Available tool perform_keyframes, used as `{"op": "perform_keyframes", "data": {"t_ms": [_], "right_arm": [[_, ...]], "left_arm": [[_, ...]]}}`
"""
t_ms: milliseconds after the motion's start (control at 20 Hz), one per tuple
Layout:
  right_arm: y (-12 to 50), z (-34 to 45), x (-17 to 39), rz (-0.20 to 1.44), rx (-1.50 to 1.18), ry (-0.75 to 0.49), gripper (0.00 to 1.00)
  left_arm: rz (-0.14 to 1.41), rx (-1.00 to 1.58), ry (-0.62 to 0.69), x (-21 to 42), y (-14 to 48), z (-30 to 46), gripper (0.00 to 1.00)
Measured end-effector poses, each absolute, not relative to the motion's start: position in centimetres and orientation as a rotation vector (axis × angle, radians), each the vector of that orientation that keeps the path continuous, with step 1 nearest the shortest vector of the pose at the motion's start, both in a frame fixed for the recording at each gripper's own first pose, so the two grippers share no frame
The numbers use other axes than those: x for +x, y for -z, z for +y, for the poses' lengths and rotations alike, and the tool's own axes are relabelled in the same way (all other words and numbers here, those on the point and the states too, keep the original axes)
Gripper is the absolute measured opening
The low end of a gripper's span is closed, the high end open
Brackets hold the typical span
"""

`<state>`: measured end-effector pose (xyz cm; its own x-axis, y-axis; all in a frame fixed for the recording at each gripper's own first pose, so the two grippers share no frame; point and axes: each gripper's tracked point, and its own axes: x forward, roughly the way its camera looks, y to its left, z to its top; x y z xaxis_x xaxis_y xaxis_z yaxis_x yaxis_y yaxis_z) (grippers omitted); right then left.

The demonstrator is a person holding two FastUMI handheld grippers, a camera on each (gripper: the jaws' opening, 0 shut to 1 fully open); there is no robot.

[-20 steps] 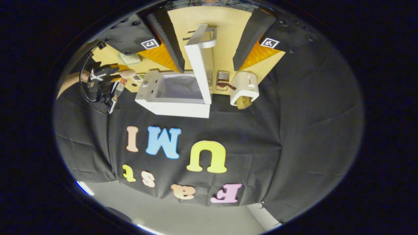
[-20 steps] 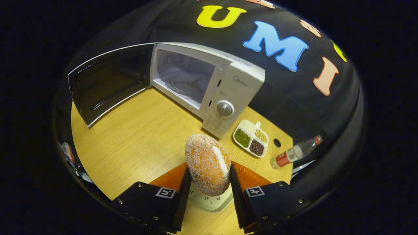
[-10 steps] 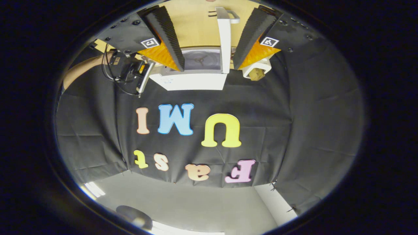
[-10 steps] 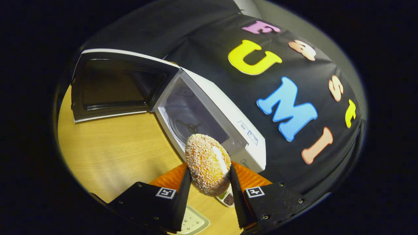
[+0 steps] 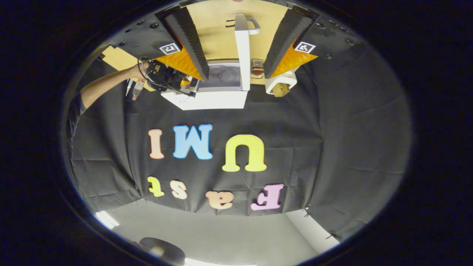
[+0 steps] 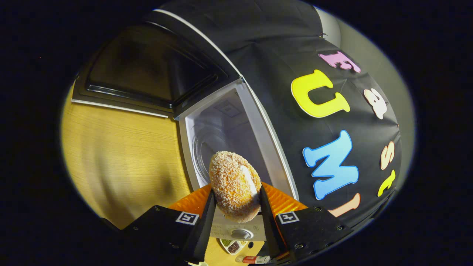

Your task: Open the microwave oven with the left hand, put the food in, and close the microwave oven.

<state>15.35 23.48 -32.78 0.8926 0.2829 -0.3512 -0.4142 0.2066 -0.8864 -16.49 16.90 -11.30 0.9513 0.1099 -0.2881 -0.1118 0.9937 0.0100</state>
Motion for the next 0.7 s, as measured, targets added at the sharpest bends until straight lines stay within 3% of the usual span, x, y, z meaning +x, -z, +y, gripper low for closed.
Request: {"op": "perform_keyframes", "data": {"t_ms": [200, 700], "right_arm": [[34.6, 24.0, 18.3, 0.089, -1.404, -0.447, 0.63], [39.8, 28.3, 26.8, 0.088, -1.555, -0.445, 0.63]], "left_arm": [[0.32, -0.01, -0.157, -17.4, 12.2, 18.9, 0.94], [0.393, -0.001, -0.226, -19.3, 13.5, 21.9, 0.94]]}}
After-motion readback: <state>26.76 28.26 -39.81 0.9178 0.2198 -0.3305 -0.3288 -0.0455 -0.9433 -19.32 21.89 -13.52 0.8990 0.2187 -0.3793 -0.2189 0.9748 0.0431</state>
